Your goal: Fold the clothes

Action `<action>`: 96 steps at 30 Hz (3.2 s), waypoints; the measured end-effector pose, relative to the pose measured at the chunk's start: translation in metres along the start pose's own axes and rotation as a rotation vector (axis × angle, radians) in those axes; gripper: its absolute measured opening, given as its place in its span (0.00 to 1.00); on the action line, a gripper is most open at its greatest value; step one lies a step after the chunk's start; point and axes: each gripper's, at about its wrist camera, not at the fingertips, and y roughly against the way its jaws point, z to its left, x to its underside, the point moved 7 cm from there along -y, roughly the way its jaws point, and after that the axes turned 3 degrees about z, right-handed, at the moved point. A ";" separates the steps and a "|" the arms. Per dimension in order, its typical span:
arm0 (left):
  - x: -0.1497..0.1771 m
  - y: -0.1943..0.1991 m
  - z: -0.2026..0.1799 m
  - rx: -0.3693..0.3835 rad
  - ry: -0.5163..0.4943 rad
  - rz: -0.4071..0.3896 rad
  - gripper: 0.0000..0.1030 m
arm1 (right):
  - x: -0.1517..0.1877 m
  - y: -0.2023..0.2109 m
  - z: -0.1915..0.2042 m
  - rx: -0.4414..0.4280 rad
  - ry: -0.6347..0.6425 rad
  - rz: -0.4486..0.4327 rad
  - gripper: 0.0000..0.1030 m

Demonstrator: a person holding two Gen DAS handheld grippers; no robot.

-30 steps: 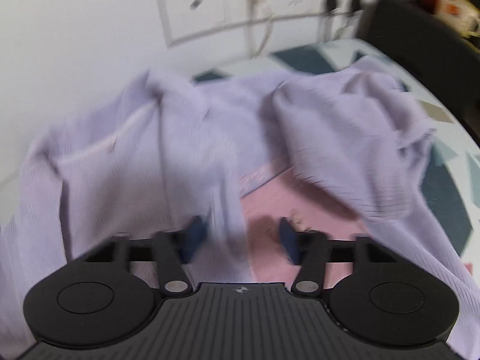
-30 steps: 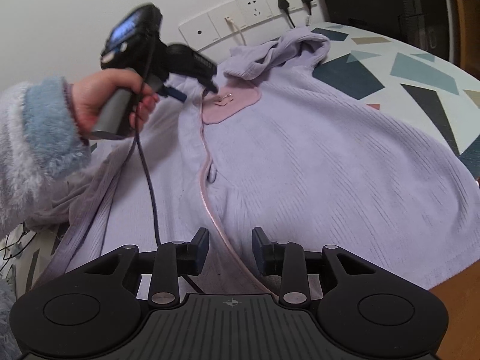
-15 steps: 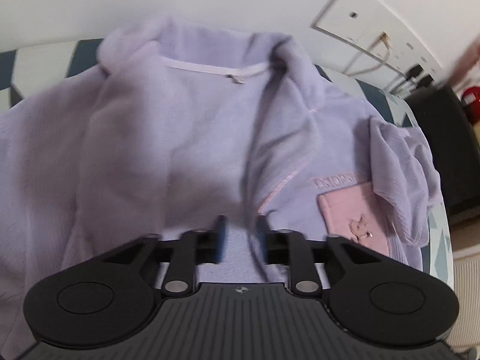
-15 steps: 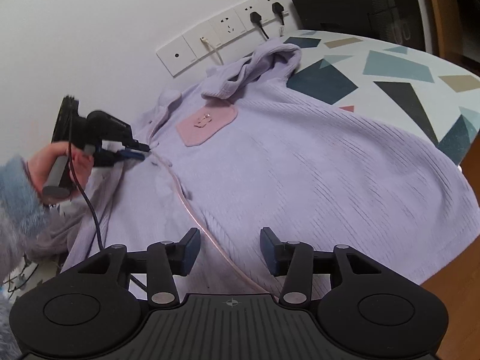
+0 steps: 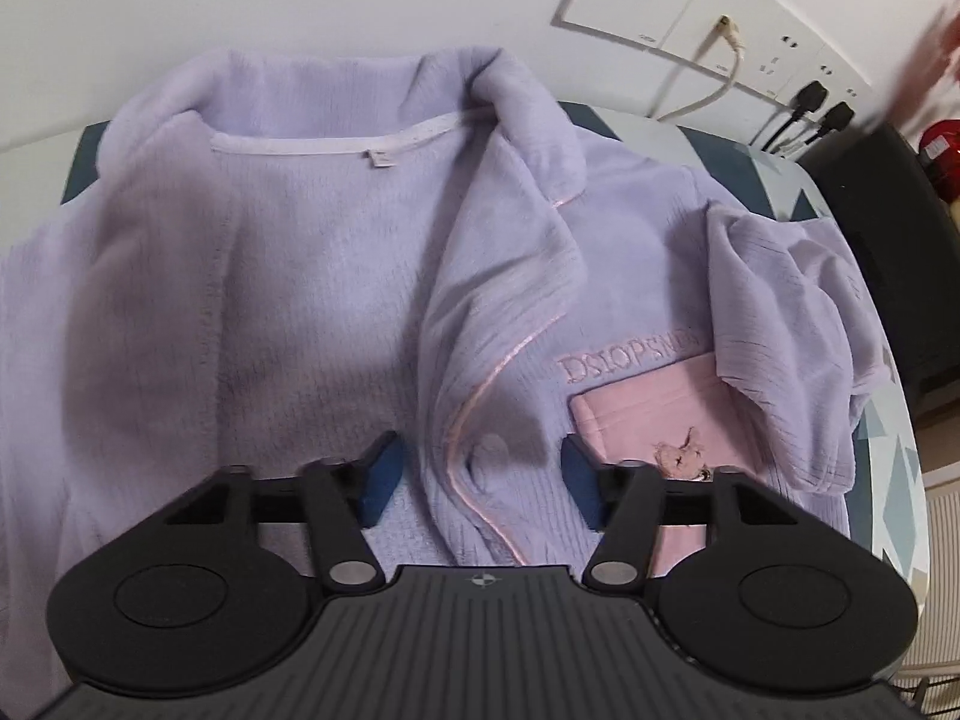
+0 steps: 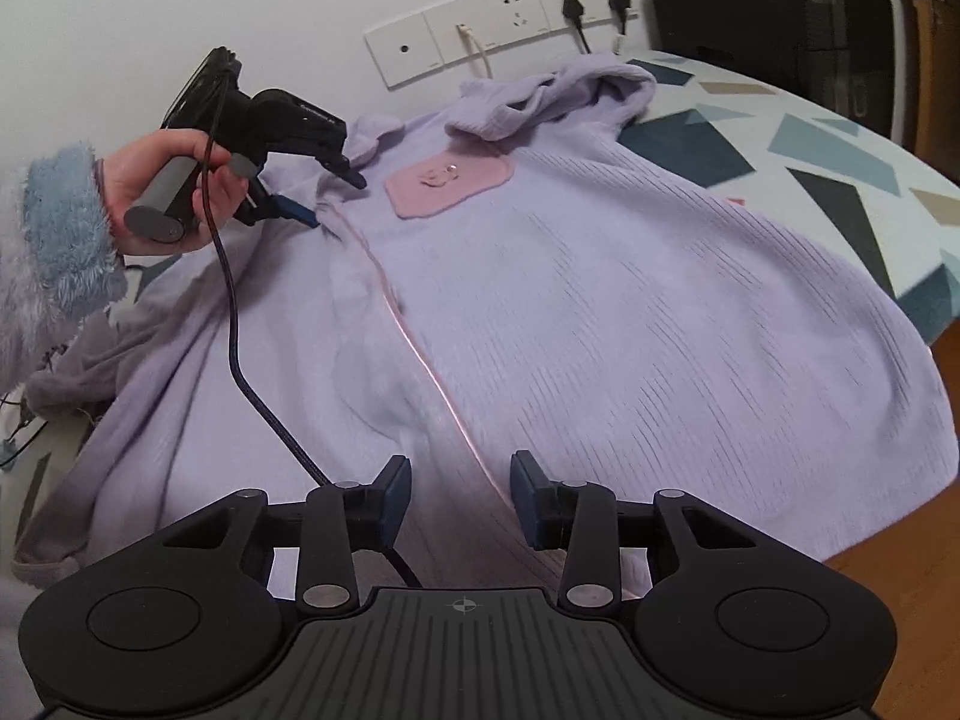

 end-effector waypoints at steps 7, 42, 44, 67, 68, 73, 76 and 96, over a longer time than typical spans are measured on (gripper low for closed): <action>-0.012 0.022 -0.014 0.179 0.090 -0.055 0.14 | -0.004 0.014 -0.002 0.099 0.093 -0.052 0.10; 0.012 0.005 0.004 0.066 -0.088 0.078 0.39 | 0.039 0.014 -0.027 -0.241 -0.130 0.024 0.34; 0.011 0.005 0.004 0.060 -0.100 0.081 0.39 | 0.041 0.013 -0.021 -0.276 -0.104 0.061 0.40; -0.003 0.056 -0.052 0.325 -0.166 -0.142 0.13 | 0.014 0.081 -0.029 0.321 0.140 -0.108 0.07; -0.005 0.064 -0.053 0.391 -0.147 -0.169 0.13 | 0.007 0.098 -0.030 0.395 0.149 -0.182 0.07; 0.009 0.033 -0.024 0.315 -0.115 -0.108 0.13 | 0.018 0.100 -0.002 0.460 0.367 -0.176 0.07; 0.021 0.003 0.007 0.250 -0.084 -0.057 0.13 | 0.052 0.053 0.017 0.320 0.431 -0.023 0.06; 0.018 0.004 -0.003 0.036 -0.291 -0.038 0.13 | 0.080 0.024 0.024 0.003 0.358 0.131 0.06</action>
